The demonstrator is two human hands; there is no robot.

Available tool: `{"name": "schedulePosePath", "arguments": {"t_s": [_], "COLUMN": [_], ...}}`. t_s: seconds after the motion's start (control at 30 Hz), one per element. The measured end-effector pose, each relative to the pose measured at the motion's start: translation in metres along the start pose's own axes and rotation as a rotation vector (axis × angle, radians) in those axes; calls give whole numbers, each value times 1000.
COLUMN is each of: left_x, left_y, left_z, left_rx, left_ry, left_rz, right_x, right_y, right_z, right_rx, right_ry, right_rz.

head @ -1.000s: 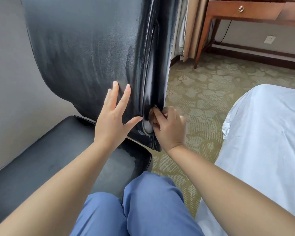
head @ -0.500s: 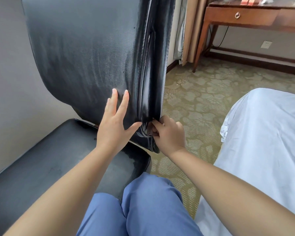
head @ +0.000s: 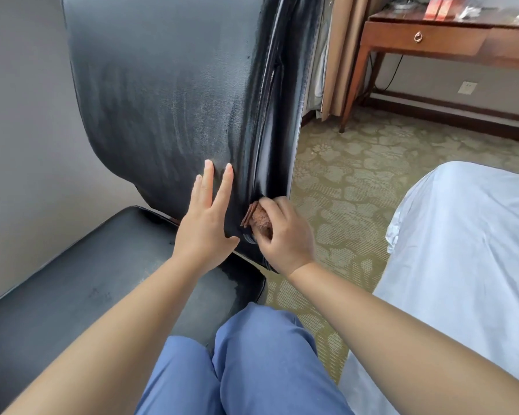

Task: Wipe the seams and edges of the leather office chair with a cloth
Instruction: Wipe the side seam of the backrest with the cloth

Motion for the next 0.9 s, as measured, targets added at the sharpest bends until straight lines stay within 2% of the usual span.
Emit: {"name": "schedulePosePath", "arguments": {"t_s": [0.27, 0.47, 0.6, 0.73, 0.8, 0.9], "left_x": [13, 9, 5, 3, 3, 5], "left_y": [2, 0, -3, -6, -7, -7], "left_z": [-2, -2, -4, -3, -1, -1], "left_rx": [-5, 6, 12, -6, -6, -11], "left_ry": [-3, -1, 20, -1, -14, -18], "left_rz": [64, 35, 3, -15, -6, 10], "right_x": [24, 43, 24, 5, -6, -14], "right_y": [-13, -21, -16, -2, 5, 7], "right_z": [21, 54, 47, 37, 31, 11], "right_rx": [-101, 7, 137, 164, 159, 53], "right_ry": [-129, -333, -175, -92, -51, -2], "right_rz": [-129, -369, -229, -80, -8, 59]}}
Point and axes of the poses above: each hand's wrist, its own y-axis towards the middle knuckle, its own x-axis out of the palm, z = x × y, the point moved 7 cm from there along y, towards the middle knuckle, and after that the axes turned 10 degrees about x, right-handed, at the moved point
